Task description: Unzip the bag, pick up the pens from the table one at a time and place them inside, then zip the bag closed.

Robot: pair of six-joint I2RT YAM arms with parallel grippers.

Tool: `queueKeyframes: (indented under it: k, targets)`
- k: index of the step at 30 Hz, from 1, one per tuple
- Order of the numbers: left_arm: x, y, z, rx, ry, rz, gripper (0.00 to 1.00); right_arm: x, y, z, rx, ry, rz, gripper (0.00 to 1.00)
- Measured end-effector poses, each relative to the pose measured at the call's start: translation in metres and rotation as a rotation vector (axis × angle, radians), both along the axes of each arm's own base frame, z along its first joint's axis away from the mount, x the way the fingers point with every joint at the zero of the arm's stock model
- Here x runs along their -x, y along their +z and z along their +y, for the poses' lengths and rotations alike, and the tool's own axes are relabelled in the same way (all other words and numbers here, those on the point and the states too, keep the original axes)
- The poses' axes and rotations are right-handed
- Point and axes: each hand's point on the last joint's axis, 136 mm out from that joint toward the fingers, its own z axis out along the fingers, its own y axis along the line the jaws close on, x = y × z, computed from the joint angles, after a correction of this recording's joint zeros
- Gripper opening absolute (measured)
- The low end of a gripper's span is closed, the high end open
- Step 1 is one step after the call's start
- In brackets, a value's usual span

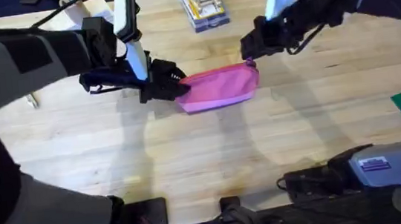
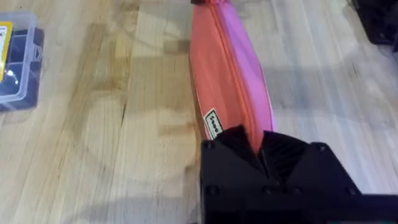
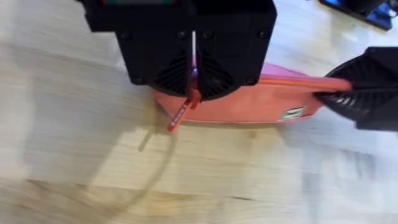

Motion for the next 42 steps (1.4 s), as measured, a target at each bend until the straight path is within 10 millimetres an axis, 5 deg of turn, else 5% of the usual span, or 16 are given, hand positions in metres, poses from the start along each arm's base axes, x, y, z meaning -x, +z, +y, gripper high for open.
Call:
queueKeyframes:
  k: [12,31,38,41,42]
  targets:
    - [0.002,0.001,-0.003,0.004,-0.009,0.002,0.042,0.016,-0.012,-0.043,0.103,-0.064,0.091,0.034]
    - [0.003,0.001,-0.004,0.005,-0.015,0.003,0.042,0.014,-0.049,-0.054,0.163,-0.095,0.116,0.035]
    - [0.002,-0.001,-0.001,-0.009,-0.006,0.006,0.042,0.011,-0.024,-0.075,0.223,-0.153,0.032,0.962]
    - [0.002,-0.001,-0.001,-0.009,-0.006,0.006,0.042,0.013,0.001,-0.078,0.222,-0.165,-0.043,0.996]
    - [0.002,-0.001,-0.001,-0.009,-0.006,0.006,0.042,0.02,0.025,-0.079,0.216,-0.173,-0.105,0.998]
